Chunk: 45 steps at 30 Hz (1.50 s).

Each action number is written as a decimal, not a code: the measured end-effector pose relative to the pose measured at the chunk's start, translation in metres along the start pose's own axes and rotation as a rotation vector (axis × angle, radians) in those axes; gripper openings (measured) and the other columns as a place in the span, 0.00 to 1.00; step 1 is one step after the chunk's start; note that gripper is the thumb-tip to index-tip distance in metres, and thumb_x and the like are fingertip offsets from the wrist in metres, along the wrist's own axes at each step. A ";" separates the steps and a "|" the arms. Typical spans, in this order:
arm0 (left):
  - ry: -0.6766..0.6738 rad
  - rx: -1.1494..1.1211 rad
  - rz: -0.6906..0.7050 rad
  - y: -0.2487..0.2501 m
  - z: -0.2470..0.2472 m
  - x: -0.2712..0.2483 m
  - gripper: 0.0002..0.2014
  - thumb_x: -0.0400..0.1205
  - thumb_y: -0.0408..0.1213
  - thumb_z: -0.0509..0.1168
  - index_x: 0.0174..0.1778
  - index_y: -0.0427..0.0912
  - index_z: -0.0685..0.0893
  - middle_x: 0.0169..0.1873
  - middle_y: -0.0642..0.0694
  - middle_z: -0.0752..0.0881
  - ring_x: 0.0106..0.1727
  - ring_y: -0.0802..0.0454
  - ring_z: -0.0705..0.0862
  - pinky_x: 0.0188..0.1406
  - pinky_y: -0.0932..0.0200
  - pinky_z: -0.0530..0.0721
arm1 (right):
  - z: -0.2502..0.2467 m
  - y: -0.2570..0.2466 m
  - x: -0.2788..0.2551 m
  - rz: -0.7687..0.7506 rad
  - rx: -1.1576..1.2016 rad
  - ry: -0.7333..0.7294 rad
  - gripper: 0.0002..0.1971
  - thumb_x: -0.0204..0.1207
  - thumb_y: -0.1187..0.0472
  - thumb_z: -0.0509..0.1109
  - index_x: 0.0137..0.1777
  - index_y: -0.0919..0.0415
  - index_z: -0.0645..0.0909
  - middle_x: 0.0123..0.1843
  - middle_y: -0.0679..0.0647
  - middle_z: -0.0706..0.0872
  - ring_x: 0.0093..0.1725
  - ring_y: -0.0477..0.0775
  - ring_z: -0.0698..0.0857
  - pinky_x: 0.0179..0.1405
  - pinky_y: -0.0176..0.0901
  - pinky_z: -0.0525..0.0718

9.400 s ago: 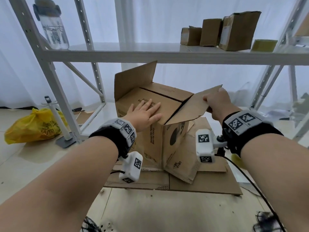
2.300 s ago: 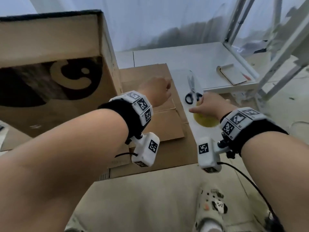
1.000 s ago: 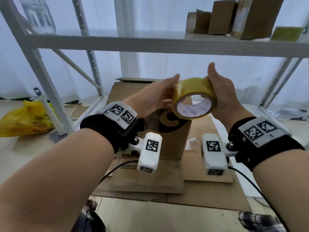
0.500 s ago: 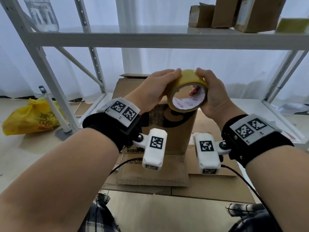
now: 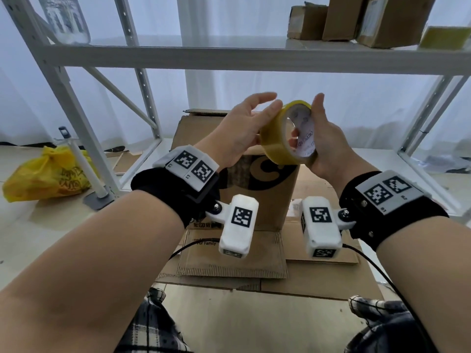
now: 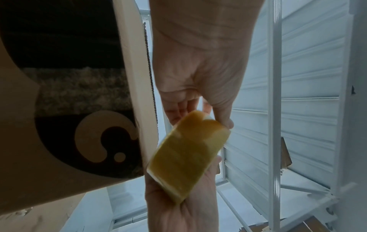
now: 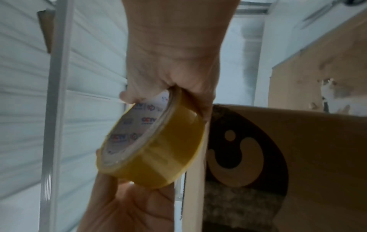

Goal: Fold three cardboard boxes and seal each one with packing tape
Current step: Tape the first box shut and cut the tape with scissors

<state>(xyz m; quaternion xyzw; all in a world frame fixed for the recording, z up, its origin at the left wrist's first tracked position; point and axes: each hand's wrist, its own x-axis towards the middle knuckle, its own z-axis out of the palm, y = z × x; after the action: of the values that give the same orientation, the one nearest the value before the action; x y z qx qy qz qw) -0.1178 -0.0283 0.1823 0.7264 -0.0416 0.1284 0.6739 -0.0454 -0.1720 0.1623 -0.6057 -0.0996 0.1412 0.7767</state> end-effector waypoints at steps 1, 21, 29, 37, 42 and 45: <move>-0.014 0.016 0.018 0.000 -0.001 0.000 0.16 0.85 0.44 0.62 0.68 0.48 0.77 0.52 0.42 0.85 0.53 0.49 0.86 0.53 0.55 0.87 | 0.000 0.001 0.001 0.019 0.052 0.027 0.28 0.77 0.31 0.57 0.53 0.54 0.83 0.45 0.54 0.84 0.46 0.53 0.83 0.50 0.47 0.86; -0.119 0.453 0.206 0.007 -0.017 -0.006 0.15 0.75 0.39 0.75 0.54 0.42 0.79 0.48 0.52 0.81 0.51 0.56 0.81 0.54 0.67 0.82 | -0.013 0.003 0.006 -0.056 0.006 0.004 0.26 0.78 0.33 0.57 0.50 0.55 0.81 0.34 0.52 0.79 0.32 0.48 0.78 0.33 0.38 0.80; -0.193 0.298 0.144 0.006 -0.011 -0.009 0.24 0.76 0.35 0.74 0.66 0.44 0.73 0.56 0.44 0.78 0.47 0.53 0.85 0.53 0.61 0.86 | -0.010 -0.003 0.000 -0.169 0.074 0.055 0.31 0.62 0.29 0.64 0.48 0.56 0.81 0.34 0.53 0.80 0.31 0.47 0.78 0.30 0.37 0.78; -0.122 0.301 0.194 0.002 -0.012 -0.008 0.18 0.76 0.36 0.74 0.57 0.43 0.76 0.48 0.43 0.82 0.44 0.51 0.85 0.52 0.59 0.86 | -0.002 0.002 -0.002 -0.234 0.120 0.172 0.21 0.78 0.38 0.64 0.44 0.57 0.83 0.33 0.56 0.80 0.28 0.49 0.76 0.26 0.37 0.75; -0.136 0.325 0.210 -0.004 -0.011 -0.010 0.13 0.77 0.35 0.73 0.50 0.37 0.77 0.43 0.47 0.82 0.42 0.54 0.84 0.53 0.58 0.85 | -0.002 0.006 -0.003 -0.235 0.145 0.193 0.21 0.77 0.38 0.66 0.42 0.58 0.83 0.33 0.56 0.80 0.26 0.50 0.75 0.25 0.38 0.73; -0.109 0.329 0.232 -0.006 -0.008 -0.009 0.11 0.79 0.34 0.71 0.45 0.36 0.74 0.38 0.48 0.81 0.39 0.58 0.83 0.50 0.58 0.84 | -0.001 0.004 -0.003 -0.230 0.162 0.199 0.22 0.78 0.38 0.64 0.44 0.58 0.83 0.31 0.56 0.80 0.25 0.49 0.74 0.24 0.37 0.73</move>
<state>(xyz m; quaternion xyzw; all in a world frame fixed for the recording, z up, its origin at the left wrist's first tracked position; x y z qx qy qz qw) -0.1267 -0.0211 0.1751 0.8227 -0.1397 0.1707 0.5239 -0.0483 -0.1729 0.1584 -0.5369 -0.0793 -0.0017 0.8399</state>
